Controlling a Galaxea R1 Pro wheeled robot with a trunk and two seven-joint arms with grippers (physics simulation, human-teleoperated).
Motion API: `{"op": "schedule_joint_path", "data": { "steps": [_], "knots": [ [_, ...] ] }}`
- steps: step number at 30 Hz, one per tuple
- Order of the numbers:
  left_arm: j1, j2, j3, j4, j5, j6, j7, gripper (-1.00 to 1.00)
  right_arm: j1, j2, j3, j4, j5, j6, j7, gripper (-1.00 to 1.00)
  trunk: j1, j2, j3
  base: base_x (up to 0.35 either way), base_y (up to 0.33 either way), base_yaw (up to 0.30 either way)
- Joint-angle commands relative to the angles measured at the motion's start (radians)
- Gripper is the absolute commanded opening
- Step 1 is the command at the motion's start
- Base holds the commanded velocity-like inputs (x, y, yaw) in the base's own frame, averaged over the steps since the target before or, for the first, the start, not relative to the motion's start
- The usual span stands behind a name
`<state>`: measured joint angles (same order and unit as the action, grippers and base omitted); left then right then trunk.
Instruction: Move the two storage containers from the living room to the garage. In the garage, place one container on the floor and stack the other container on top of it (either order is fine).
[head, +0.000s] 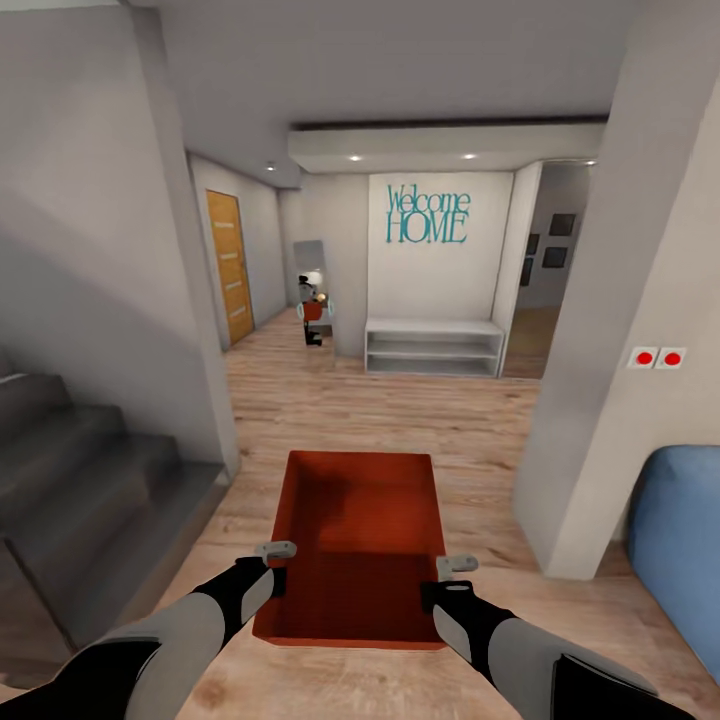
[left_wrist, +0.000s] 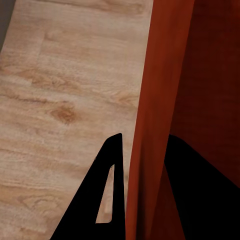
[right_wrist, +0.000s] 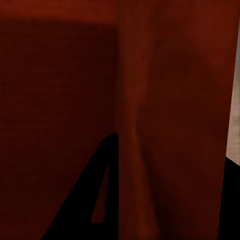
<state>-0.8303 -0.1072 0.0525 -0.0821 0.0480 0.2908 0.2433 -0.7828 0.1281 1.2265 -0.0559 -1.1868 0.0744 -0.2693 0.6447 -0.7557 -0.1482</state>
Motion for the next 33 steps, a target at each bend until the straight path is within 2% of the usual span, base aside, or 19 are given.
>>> {"op": "schedule_joint_path", "data": {
  "steps": [1, 33],
  "knots": [
    [0.000, 0.000, -0.039, 0.002, 0.016, 0.005, 0.007, -1.00, -0.001, -0.015, -0.016, -0.002, 0.021, 0.005, -0.009, -1.00, 0.001, -0.001, -0.002, 0.321, 0.000, 0.000],
    [0.000, 0.000, -0.039, 0.002, 0.016, 0.005, 0.007, -1.00, -0.001, -0.015, -0.016, -0.002, 0.021, 0.005, -0.009, -1.00, 0.001, -0.001, -0.002, 0.321, 0.000, 0.000]
  ]
}}
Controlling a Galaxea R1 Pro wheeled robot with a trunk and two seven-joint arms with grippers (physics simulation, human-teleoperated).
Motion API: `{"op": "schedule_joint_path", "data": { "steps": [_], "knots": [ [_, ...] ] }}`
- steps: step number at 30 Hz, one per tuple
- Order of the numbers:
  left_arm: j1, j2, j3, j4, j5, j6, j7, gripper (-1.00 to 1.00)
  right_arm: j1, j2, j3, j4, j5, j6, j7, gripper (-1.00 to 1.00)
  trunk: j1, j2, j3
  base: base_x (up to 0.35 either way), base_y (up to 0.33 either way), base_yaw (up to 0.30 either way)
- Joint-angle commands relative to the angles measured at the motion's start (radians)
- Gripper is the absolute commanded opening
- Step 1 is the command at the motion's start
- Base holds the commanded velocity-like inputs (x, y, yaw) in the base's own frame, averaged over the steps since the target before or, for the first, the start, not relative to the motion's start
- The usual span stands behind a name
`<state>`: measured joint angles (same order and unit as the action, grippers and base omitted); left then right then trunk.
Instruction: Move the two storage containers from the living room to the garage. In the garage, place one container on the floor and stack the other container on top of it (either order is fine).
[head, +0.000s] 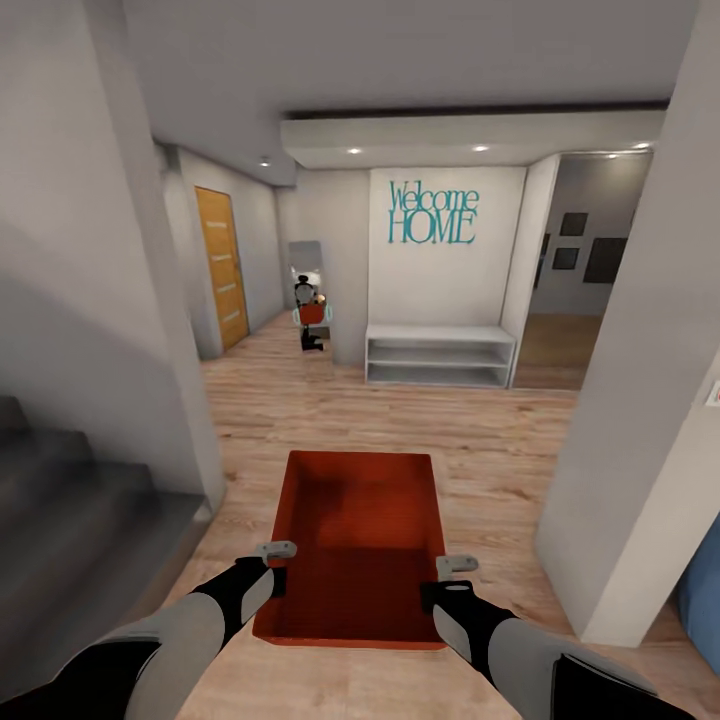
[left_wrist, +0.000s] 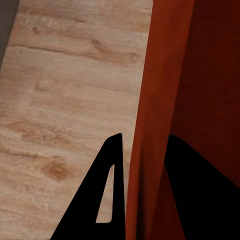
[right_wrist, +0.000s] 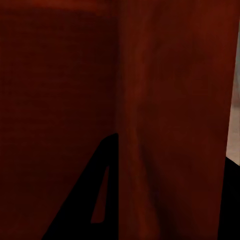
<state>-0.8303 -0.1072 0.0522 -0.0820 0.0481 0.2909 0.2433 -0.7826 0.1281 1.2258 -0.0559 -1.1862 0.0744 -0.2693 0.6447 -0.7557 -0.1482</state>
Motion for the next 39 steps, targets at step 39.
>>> {"op": "schedule_joint_path", "data": {
  "steps": [39],
  "knots": [
    [0.001, 0.000, -0.038, 0.002, 0.015, 0.005, 0.007, -1.00, -0.001, -0.015, -0.015, -0.001, 0.021, 0.005, -0.009, -1.00, 0.001, -0.001, -0.002, 0.321, 0.000, 0.000]
  ]
}}
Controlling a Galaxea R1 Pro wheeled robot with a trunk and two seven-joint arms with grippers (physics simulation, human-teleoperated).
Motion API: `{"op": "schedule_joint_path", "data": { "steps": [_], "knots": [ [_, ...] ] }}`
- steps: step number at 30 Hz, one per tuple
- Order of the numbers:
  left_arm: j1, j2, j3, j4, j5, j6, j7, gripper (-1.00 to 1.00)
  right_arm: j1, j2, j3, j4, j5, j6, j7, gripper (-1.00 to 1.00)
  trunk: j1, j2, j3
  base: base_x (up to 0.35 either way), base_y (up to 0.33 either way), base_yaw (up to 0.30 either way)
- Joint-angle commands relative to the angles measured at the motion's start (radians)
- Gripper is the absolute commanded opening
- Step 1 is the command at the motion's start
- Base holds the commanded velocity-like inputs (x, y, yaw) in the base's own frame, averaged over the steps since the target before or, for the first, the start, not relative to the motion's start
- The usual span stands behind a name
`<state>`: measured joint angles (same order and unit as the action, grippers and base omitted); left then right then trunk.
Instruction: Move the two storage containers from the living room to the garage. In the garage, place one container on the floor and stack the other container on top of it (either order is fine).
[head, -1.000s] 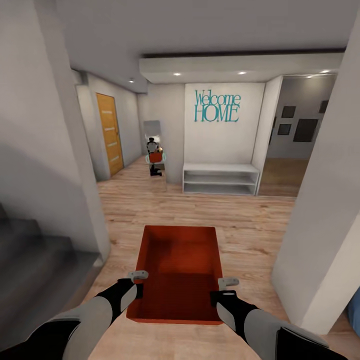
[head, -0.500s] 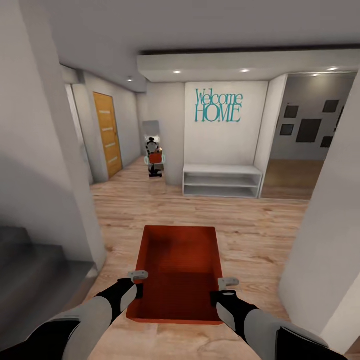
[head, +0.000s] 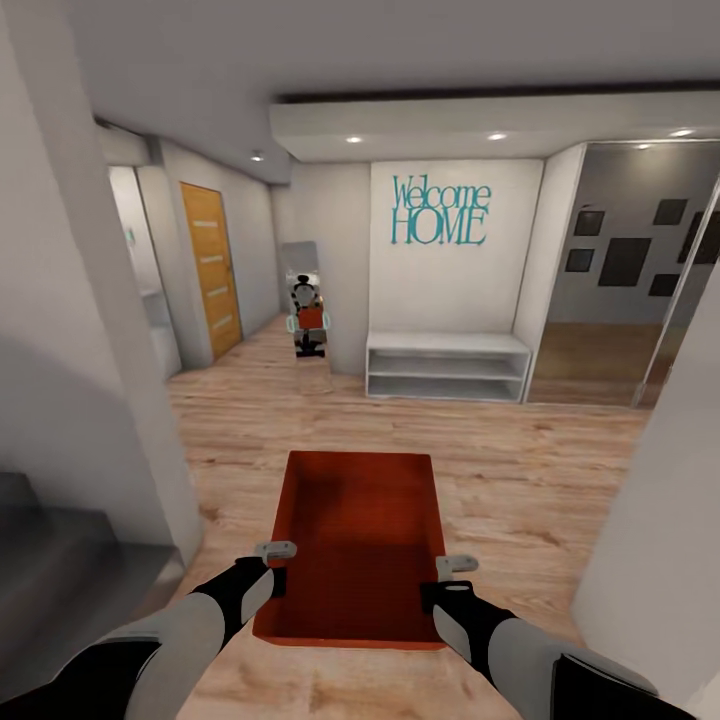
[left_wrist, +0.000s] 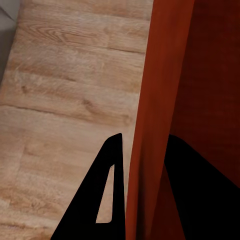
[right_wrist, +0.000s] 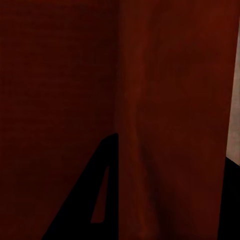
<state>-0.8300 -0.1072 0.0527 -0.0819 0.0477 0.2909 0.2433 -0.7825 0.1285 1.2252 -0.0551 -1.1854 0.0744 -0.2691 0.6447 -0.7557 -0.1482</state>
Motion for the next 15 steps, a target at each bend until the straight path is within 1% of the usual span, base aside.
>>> {"op": "schedule_joint_path", "data": {
  "steps": [1, 15],
  "knots": [
    [0.000, 0.000, -0.039, 0.002, 0.016, 0.005, 0.007, -1.00, -0.002, -0.015, -0.015, -0.002, 0.020, 0.005, -0.009, -1.00, 0.001, -0.001, -0.001, 0.321, 0.000, 0.000],
    [0.000, 0.000, -0.039, 0.002, 0.016, 0.005, 0.007, -1.00, -0.002, -0.015, -0.015, -0.002, 0.020, 0.005, -0.009, -1.00, 0.001, -0.001, -0.001, 0.321, 0.000, 0.000]
  ]
}}
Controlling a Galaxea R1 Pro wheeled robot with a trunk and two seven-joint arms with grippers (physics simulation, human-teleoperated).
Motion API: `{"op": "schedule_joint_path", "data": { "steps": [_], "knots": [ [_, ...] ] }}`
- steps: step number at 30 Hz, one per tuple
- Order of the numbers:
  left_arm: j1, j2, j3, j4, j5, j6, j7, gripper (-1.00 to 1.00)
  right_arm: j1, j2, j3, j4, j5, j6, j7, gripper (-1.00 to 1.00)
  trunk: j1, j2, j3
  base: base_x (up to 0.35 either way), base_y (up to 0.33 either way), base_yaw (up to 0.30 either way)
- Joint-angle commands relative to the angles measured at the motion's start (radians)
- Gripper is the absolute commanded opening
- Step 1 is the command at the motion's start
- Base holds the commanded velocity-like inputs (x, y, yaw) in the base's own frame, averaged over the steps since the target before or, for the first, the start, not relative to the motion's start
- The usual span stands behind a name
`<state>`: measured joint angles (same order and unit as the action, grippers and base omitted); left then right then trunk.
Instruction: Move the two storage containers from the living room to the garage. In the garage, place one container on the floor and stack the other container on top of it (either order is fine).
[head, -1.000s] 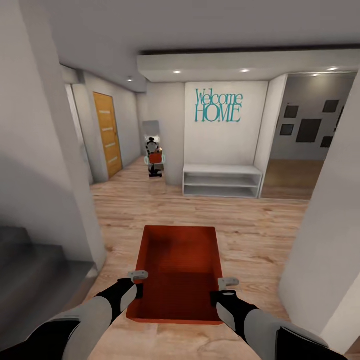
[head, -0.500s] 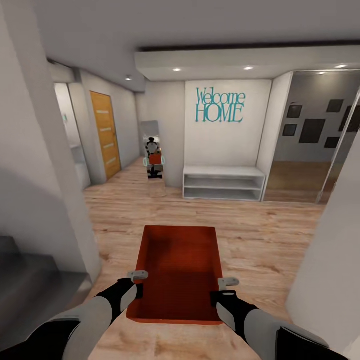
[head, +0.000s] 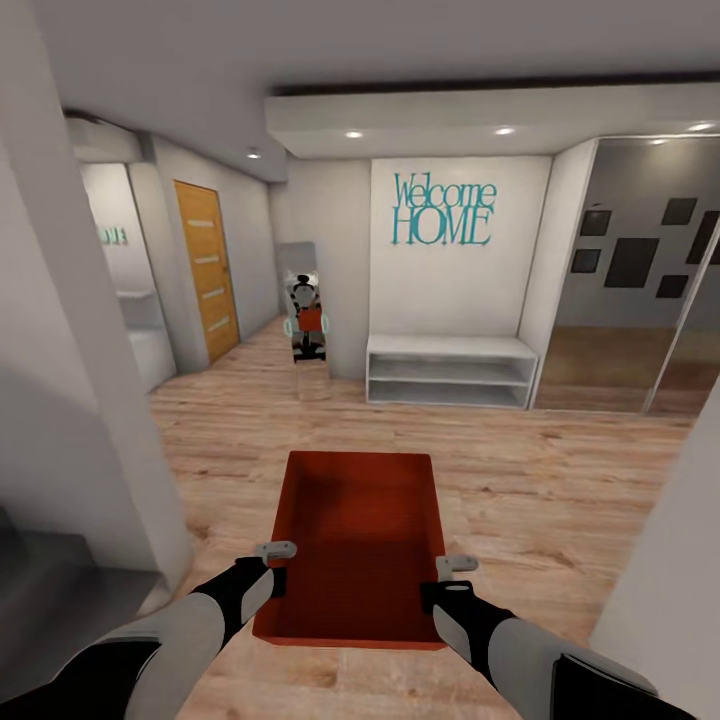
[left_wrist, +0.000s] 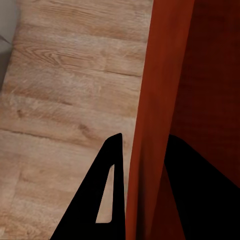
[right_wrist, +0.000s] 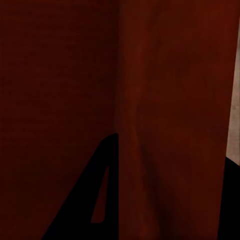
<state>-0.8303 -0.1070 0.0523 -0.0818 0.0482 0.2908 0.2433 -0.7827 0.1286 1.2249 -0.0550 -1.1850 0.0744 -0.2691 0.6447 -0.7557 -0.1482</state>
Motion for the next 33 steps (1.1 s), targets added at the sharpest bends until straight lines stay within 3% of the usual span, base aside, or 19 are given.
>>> {"op": "schedule_joint_path", "data": {
  "steps": [1, 33],
  "knots": [
    [0.000, 0.000, -0.039, 0.002, 0.015, 0.005, 0.007, -1.00, -0.002, -0.015, -0.015, -0.002, 0.019, 0.005, -0.009, -1.00, 0.001, -0.001, -0.002, 0.321, 0.000, 0.000],
    [0.000, 0.000, -0.038, 0.002, 0.015, 0.005, 0.007, -1.00, -0.001, -0.015, -0.015, -0.002, 0.021, 0.005, -0.009, -1.00, 0.001, -0.001, -0.002, 0.321, 0.000, 0.000]
  ]
}}
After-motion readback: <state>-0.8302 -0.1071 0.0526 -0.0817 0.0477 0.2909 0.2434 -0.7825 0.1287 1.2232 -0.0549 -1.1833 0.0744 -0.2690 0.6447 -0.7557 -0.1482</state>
